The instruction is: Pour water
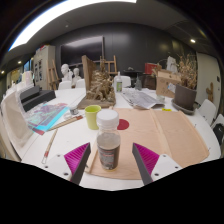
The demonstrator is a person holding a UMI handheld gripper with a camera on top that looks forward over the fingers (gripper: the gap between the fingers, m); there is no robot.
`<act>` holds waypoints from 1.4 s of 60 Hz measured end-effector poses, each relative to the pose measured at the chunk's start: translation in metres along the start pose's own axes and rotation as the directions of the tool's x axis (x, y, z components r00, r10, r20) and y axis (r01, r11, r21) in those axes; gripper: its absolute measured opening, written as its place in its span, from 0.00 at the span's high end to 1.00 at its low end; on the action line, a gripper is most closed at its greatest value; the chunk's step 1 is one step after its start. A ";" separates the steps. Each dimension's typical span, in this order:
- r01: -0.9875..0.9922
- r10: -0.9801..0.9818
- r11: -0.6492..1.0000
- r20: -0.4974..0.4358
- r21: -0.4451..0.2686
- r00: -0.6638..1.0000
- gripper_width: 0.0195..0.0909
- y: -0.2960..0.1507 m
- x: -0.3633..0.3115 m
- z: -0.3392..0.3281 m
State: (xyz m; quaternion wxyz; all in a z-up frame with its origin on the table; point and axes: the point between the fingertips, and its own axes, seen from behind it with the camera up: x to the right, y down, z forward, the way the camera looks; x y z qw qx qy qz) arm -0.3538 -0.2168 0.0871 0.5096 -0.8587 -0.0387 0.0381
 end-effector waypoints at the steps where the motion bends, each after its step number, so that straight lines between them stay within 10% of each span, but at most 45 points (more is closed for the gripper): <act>1: -0.002 0.002 1.000 -0.002 0.005 1.000 0.08 0.000 -0.002 0.006; 6: -0.014 0.014 1.000 -0.014 0.013 1.000 0.22 0.002 -0.005 0.033; 12: -0.023 0.024 0.999 -0.038 0.042 0.999 0.65 0.000 -0.003 0.055; 29: 0.000 0.004 0.999 -0.093 0.043 0.996 0.89 -0.006 0.001 0.060; 57: 0.374 -0.346 0.927 -0.391 -0.005 0.853 0.89 -0.148 0.075 0.082; 84: 0.944 -0.881 0.142 -0.472 -0.298 -0.016 0.88 -0.220 0.039 0.173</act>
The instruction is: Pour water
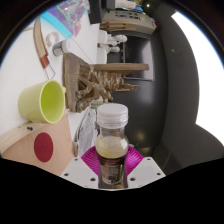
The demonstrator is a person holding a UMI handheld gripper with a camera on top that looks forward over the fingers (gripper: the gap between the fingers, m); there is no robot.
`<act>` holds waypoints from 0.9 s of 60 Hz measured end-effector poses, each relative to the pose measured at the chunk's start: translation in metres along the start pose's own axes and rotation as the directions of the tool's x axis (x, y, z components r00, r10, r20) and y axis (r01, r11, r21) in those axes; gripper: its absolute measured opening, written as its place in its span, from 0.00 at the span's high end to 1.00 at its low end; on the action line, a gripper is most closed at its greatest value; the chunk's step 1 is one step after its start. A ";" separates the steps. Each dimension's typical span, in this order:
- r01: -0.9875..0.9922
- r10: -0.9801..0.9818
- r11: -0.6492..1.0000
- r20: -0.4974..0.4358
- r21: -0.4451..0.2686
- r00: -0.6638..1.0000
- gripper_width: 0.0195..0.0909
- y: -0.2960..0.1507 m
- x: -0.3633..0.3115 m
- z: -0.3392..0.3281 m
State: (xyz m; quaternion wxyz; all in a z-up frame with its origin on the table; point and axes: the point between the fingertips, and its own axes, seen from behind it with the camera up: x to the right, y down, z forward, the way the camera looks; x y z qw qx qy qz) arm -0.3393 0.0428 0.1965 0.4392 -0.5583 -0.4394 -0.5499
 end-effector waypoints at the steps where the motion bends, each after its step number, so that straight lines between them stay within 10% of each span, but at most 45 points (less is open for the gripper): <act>1: 0.038 -0.038 0.999 -0.007 0.007 0.999 0.88 -0.002 -0.001 0.002; 26: 0.328 -0.326 0.940 -0.038 0.092 0.945 0.89 -0.028 -0.027 0.016; 42: -0.330 0.335 0.942 0.182 -0.061 0.924 0.88 -0.009 -0.013 0.005; 54: -0.796 0.829 0.540 0.338 -0.274 0.446 0.88 -0.003 -0.034 -0.004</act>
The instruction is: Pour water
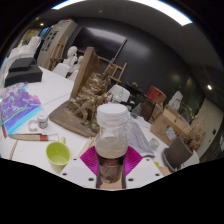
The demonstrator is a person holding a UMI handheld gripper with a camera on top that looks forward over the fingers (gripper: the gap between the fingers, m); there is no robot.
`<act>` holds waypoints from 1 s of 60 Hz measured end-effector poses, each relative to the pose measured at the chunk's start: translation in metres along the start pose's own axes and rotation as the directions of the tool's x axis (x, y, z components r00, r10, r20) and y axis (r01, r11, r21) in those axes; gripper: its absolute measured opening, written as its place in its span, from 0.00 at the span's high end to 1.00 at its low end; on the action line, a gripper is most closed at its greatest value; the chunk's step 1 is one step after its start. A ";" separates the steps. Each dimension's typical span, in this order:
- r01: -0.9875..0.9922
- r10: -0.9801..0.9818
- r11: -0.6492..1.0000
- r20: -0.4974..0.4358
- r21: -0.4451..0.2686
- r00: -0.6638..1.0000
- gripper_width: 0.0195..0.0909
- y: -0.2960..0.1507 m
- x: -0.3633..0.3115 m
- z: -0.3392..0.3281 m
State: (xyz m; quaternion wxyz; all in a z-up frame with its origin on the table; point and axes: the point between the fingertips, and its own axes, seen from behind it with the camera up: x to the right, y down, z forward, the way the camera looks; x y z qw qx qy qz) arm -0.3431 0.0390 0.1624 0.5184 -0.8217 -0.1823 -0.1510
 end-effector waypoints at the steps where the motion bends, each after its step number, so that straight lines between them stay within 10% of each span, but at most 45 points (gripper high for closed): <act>1: -0.041 0.041 0.999 0.020 0.000 0.999 0.88 0.002 -0.002 0.001; 40: -0.412 0.399 0.911 0.254 -0.004 0.881 0.81 0.070 -0.050 0.050; 49: -0.433 0.426 0.901 0.237 -0.023 0.873 0.63 0.075 -0.049 0.045; 55: -0.460 0.466 0.884 0.211 -0.081 0.859 0.05 0.083 -0.046 0.034; 60: -0.490 0.506 0.862 0.153 -0.132 0.849 0.09 0.090 -0.035 0.015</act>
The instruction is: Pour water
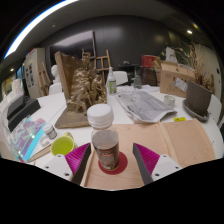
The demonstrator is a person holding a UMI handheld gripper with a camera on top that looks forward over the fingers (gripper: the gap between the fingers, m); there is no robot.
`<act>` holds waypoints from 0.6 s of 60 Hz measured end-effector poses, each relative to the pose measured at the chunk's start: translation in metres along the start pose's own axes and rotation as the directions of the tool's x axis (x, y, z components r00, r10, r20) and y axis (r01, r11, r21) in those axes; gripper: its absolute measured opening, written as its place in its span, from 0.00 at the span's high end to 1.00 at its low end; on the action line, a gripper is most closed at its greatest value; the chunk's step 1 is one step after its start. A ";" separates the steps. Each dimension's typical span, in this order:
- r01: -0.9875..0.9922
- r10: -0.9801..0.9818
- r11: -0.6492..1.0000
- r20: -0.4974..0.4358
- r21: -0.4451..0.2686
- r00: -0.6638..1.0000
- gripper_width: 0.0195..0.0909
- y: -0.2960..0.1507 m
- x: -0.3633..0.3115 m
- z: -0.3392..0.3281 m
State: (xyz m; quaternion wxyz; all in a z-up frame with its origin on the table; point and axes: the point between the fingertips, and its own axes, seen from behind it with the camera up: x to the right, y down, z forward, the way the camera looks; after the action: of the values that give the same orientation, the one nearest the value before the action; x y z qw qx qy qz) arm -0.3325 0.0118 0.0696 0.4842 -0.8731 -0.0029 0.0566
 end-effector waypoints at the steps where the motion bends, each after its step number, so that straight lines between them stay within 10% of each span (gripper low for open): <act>1: -0.007 0.007 1.000 -0.016 -0.005 1.000 0.07 0.000 0.002 -0.006; 36: 0.066 -0.079 0.996 -0.219 -0.063 0.973 0.07 0.030 -0.056 -0.251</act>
State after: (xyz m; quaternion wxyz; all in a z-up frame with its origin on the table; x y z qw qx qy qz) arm -0.3641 -0.2195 0.1815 0.4589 -0.8864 0.0177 -0.0588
